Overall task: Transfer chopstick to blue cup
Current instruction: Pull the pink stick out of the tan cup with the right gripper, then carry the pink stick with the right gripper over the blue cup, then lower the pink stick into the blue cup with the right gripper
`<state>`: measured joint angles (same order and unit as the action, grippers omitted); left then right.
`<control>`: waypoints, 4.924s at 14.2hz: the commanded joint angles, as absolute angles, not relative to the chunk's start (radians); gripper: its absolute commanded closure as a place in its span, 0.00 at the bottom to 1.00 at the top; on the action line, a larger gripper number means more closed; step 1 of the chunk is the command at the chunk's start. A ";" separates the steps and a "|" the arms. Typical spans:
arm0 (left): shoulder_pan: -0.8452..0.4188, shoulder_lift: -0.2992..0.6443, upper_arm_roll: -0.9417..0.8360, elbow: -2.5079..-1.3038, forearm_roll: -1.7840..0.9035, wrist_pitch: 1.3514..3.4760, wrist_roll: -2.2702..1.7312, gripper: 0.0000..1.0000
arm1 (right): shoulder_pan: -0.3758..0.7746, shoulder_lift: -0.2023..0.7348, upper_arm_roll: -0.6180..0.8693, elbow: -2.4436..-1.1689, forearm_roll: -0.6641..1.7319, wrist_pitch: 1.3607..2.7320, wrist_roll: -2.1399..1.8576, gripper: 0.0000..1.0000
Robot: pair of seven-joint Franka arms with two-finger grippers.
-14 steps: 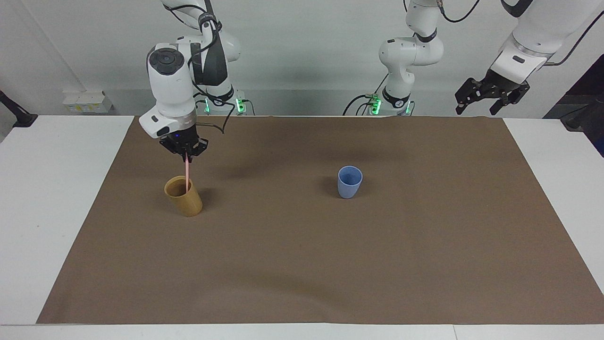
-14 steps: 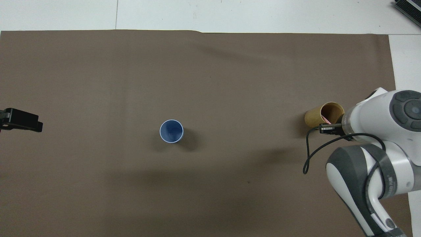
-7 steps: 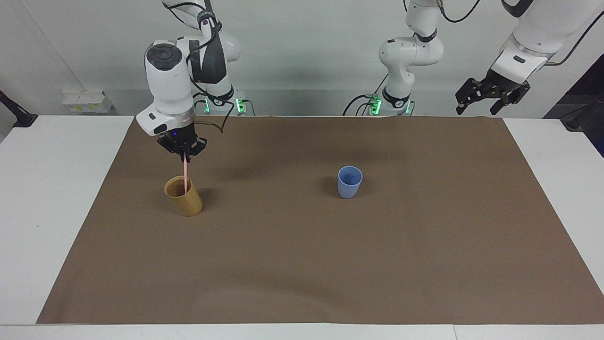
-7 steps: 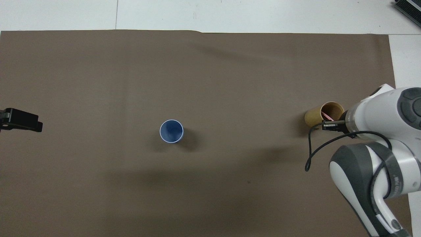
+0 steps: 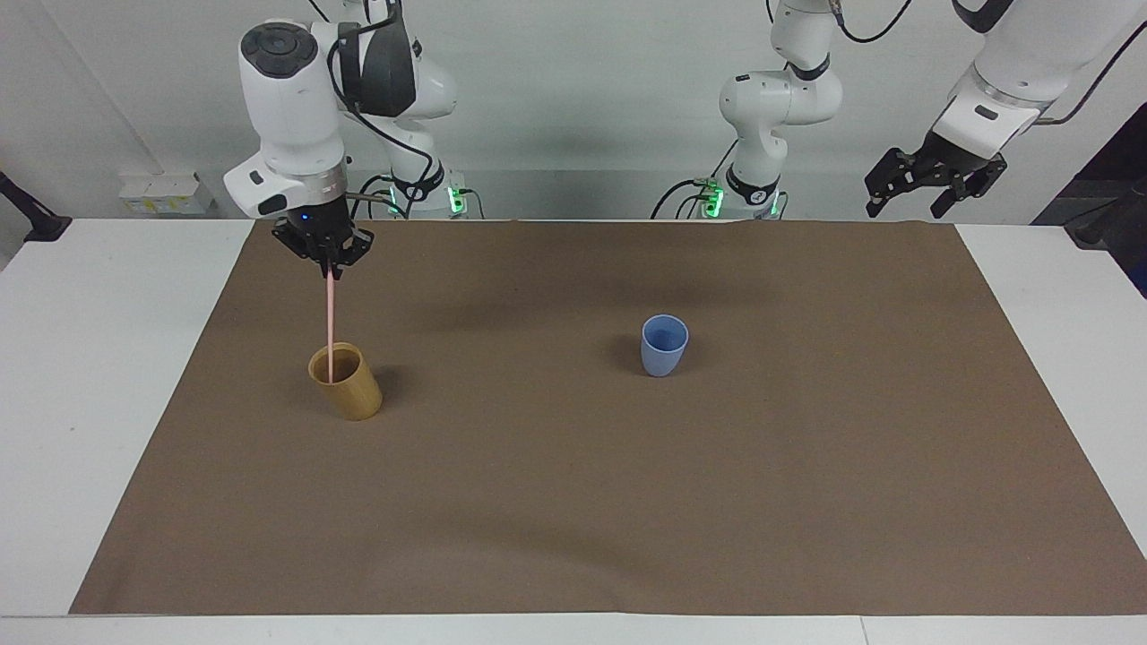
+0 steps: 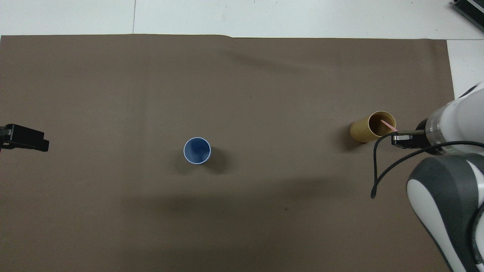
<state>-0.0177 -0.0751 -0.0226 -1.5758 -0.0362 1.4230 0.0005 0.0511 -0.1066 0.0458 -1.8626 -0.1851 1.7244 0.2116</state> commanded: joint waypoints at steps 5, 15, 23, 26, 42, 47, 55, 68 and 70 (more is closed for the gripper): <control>-0.006 -0.081 -0.028 -1.569 -0.032 1.419 0.005 0.00 | 0.049 -0.109 0.064 -1.781 -0.100 1.620 0.225 1.00; -0.006 -0.081 -0.029 -1.569 -0.032 1.419 0.005 0.00 | 0.165 -0.049 0.086 -1.502 0.004 1.410 0.453 1.00; -0.006 -0.081 -0.028 -1.572 -0.032 1.419 0.005 0.00 | 0.392 0.124 0.124 -1.257 0.203 1.482 1.049 1.00; -0.006 -0.081 -0.028 -1.572 -0.032 1.419 0.005 0.00 | 0.477 0.199 0.124 -1.215 0.201 1.546 1.198 1.00; -0.006 -0.081 -0.028 -1.572 -0.032 1.419 0.005 0.00 | 0.630 0.367 0.130 -1.189 0.204 1.756 1.483 1.00; -0.006 -0.081 -0.028 -1.572 -0.032 1.419 0.005 0.00 | 0.653 0.371 0.130 -1.261 0.202 1.813 1.482 1.00; -0.006 -0.081 -0.029 -1.572 -0.032 1.417 0.005 0.00 | 0.646 0.364 0.130 -1.325 0.215 1.854 1.477 1.00; -0.006 -0.081 -0.028 -1.572 -0.032 1.419 0.005 0.00 | 0.647 0.359 0.130 -1.491 0.216 2.028 1.470 0.95; -0.006 -0.081 -0.029 -1.572 -0.032 1.417 0.005 0.00 | 0.647 0.359 0.130 -1.496 0.215 2.029 1.470 0.85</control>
